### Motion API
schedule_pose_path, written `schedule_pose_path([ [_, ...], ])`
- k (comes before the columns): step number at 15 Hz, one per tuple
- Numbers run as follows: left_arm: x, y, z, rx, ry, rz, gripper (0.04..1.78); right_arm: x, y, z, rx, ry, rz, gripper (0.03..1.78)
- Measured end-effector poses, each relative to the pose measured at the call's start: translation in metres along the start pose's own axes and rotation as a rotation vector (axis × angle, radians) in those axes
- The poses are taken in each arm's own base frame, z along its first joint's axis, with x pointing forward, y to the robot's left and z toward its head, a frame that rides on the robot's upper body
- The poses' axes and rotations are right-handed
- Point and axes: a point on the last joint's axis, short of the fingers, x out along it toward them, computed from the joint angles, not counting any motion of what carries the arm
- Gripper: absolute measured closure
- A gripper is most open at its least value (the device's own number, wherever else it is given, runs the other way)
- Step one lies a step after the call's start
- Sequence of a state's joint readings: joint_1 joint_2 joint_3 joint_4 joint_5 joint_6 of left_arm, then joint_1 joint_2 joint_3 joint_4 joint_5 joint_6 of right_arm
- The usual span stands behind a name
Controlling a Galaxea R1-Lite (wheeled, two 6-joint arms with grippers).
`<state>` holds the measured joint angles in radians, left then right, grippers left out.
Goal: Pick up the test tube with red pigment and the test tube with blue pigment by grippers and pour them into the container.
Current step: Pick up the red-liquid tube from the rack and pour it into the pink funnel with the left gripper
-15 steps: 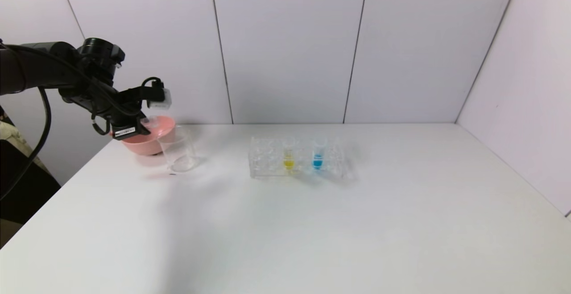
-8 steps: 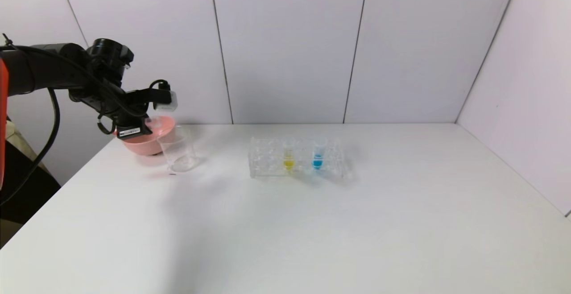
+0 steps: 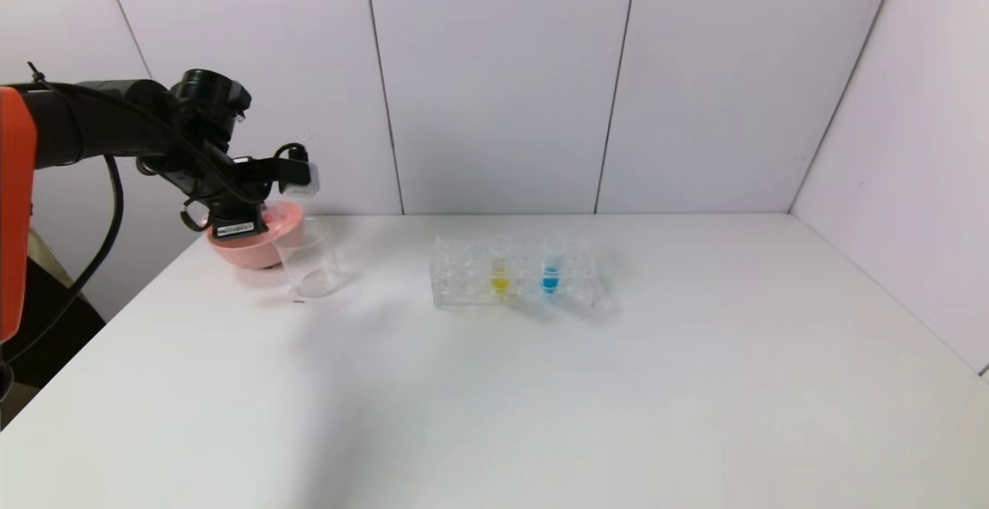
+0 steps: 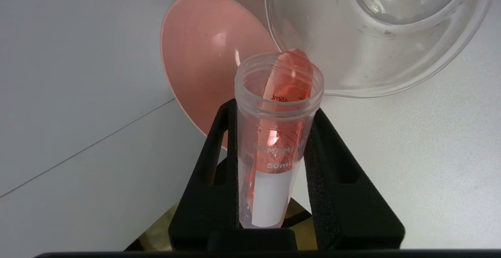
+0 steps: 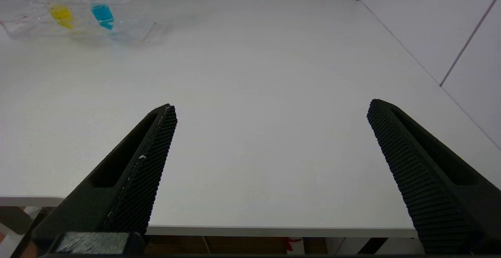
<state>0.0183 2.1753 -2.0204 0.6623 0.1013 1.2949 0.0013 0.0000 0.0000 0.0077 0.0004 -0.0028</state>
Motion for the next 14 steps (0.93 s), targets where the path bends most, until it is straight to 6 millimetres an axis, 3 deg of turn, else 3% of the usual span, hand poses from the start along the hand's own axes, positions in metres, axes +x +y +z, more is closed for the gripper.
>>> schedule_pose_path([
  [14,-0.0006,-0.0012,0.0096,0.045,0.057,0.033,1.31,0.0000,0.0000,0.0000,0.000,0.000,0.000,0.04],
])
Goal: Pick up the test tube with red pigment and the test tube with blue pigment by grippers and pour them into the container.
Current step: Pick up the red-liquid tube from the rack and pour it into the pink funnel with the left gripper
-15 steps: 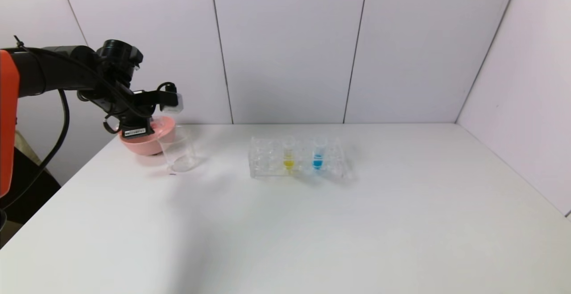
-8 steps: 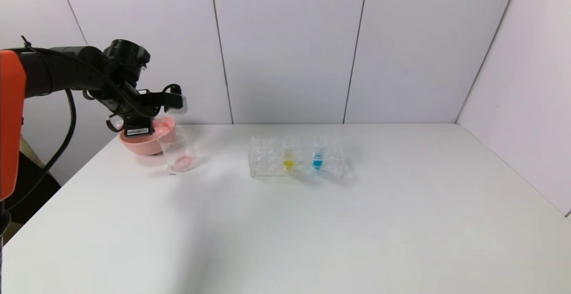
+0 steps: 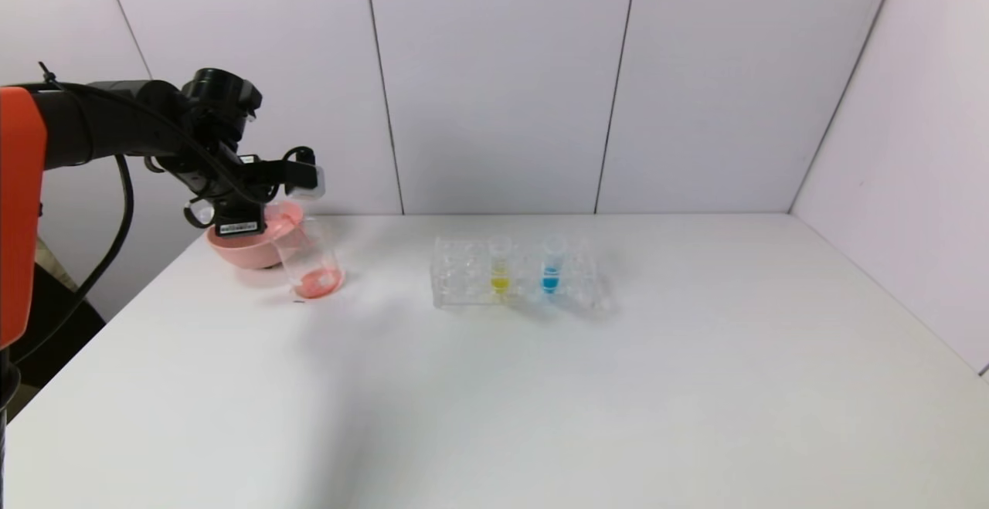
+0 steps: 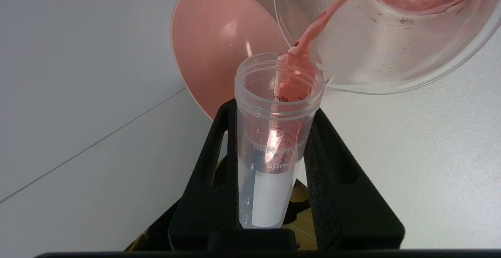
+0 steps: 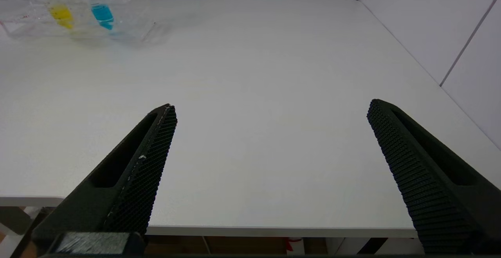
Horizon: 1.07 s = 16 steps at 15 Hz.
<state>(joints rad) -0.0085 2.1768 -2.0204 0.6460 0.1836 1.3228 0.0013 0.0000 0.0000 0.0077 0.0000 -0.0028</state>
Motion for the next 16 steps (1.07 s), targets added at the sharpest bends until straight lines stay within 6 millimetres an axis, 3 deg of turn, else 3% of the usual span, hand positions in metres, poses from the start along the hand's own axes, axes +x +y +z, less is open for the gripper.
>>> schedule_pose_path([
  [16,-0.0024,-0.0010,0.0013,0.009,0.005,-0.006,1.31,0.0000,0.0000,0.0000,0.000,0.000,0.000,0.04],
])
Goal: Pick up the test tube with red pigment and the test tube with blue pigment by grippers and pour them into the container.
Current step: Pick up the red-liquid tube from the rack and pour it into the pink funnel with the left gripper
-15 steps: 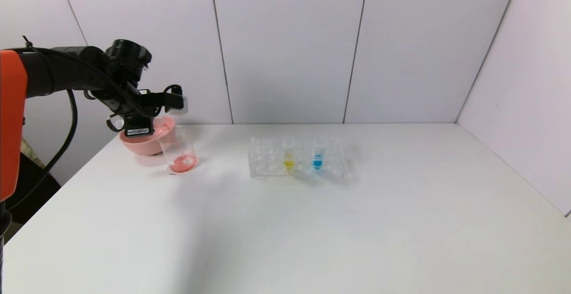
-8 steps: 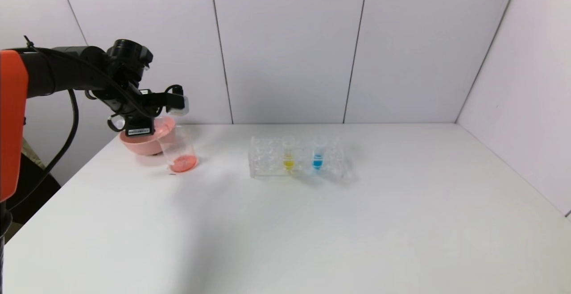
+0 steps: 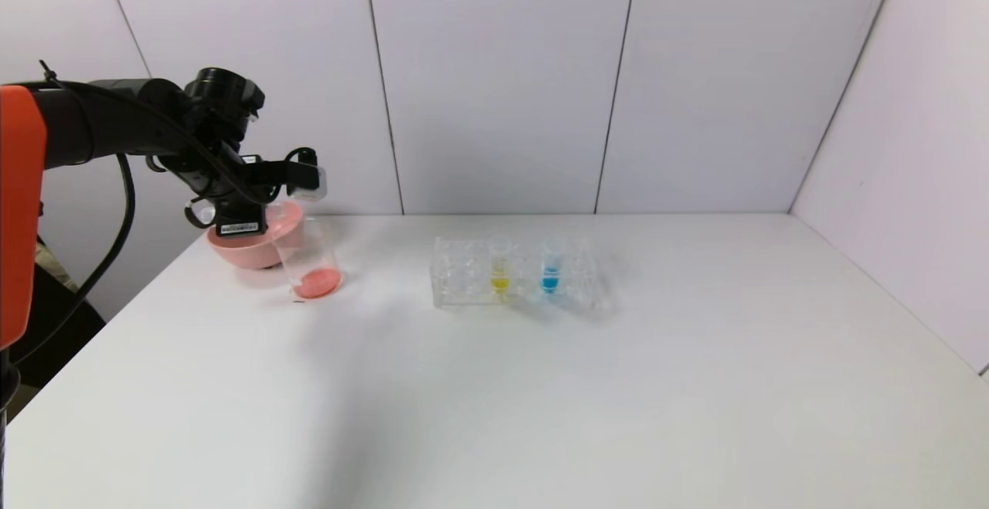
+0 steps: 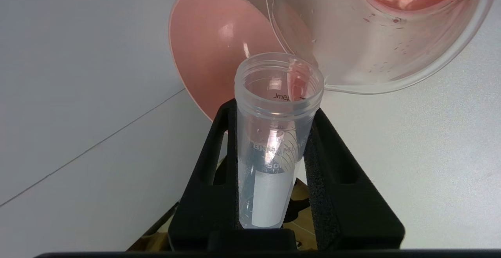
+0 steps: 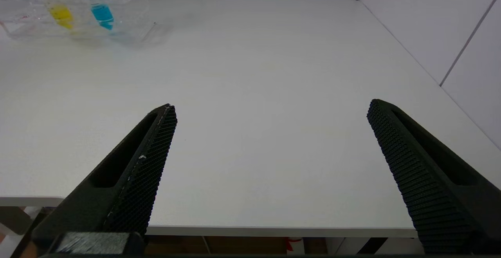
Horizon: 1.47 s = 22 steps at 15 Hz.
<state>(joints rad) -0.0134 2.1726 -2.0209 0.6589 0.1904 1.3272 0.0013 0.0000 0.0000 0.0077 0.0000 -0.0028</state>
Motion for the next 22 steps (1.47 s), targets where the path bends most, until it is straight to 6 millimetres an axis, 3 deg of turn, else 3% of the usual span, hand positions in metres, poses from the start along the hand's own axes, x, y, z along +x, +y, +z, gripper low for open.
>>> schedule_pose_path([
  [13,-0.0022,-0.0012,-0.0007,0.008,0.010,-0.013,1.31,0.0000,0.0000,0.0000,0.000,0.000,0.000,0.04],
  [22,-0.0069,-0.0029,0.0023,0.126,0.052,-0.014,1.31,0.0000,0.0000,0.0000,0.000,0.000,0.000,0.04],
])
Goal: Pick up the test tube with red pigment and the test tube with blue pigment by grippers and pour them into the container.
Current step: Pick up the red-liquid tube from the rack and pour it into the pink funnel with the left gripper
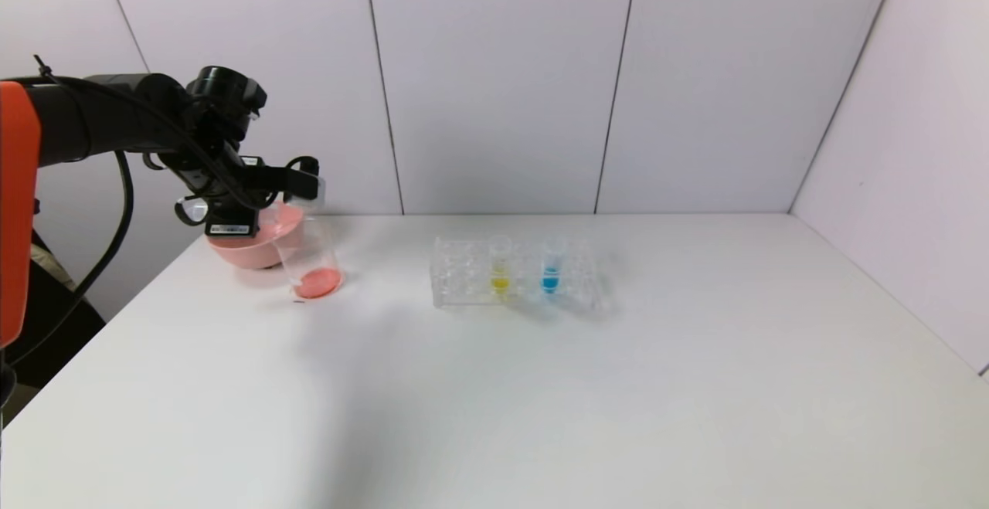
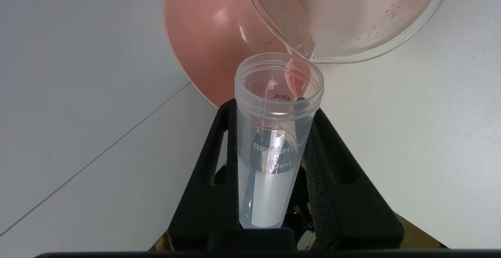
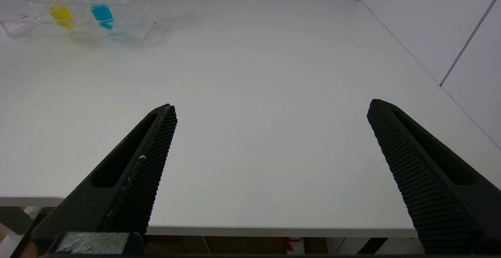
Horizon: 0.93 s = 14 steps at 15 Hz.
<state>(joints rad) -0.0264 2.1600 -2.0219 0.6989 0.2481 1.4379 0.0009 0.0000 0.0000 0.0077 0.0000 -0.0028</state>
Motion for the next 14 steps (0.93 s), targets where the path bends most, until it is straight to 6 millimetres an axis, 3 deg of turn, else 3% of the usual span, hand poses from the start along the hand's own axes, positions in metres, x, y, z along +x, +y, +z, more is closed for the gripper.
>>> schedule_pose_path([
  [14,-0.0012,-0.0016,0.0020,0.018,-0.011,-0.013,1.31,0.0000,0.0000,0.0000,0.000,0.000,0.001,0.04],
])
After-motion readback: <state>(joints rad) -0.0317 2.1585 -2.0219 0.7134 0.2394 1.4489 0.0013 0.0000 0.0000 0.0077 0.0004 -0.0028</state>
